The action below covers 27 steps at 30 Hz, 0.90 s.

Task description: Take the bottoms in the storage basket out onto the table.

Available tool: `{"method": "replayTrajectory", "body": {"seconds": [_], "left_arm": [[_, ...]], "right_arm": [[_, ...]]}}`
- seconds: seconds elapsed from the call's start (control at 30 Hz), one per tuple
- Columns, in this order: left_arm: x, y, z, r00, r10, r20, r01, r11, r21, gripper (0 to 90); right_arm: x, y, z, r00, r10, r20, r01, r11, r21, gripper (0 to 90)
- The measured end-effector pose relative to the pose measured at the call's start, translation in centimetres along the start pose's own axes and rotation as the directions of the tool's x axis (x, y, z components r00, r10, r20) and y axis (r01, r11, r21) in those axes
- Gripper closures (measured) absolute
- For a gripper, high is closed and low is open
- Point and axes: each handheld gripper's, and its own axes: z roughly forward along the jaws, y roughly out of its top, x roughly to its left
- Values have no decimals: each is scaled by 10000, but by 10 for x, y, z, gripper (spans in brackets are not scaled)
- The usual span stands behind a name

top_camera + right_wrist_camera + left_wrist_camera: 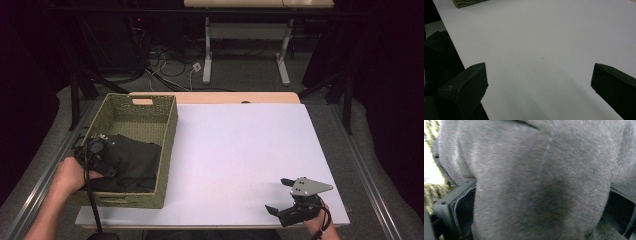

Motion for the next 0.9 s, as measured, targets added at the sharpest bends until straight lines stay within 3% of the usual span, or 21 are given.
{"method": "replayTrajectory", "body": {"seconds": [0.13, 0.2, 0.43, 0.57, 0.77, 0.9], "left_arm": [[-5, 1, 3, 9993, 161, -330, -152, 9995, 273, 65], [-7, 1, 4, 9983, 300, -493, -279, 9988, 410, 149], [-11, 1, 6, 9957, 400, -832, -358, 9980, 518, 260], [-10, 1, 5, 9943, 589, -884, -549, 9973, 481, 383], [-9, 0, 3, 9946, 538, -887, -515, 9983, 287, 479], [-9, -1, 1, 9932, 720, -910, -709, 9974, 152, 535]], "right_arm": [[0, 0, 0, 10000, -52, -44, 52, 10000, 33, 5], [0, 0, 0, 10000, -51, -84, 52, 10000, 81, 5], [0, 0, 0, 9999, -49, -96, 50, 10000, 77, 5], [0, 0, 0, 10000, -26, -55, 26, 10000, 55, 5], [0, 0, 0, 10000, -32, -78, 32, 10000, 46, 5], [0, 0, 0, 10000, -12, -76, 12, 10000, 71, 5]]}}
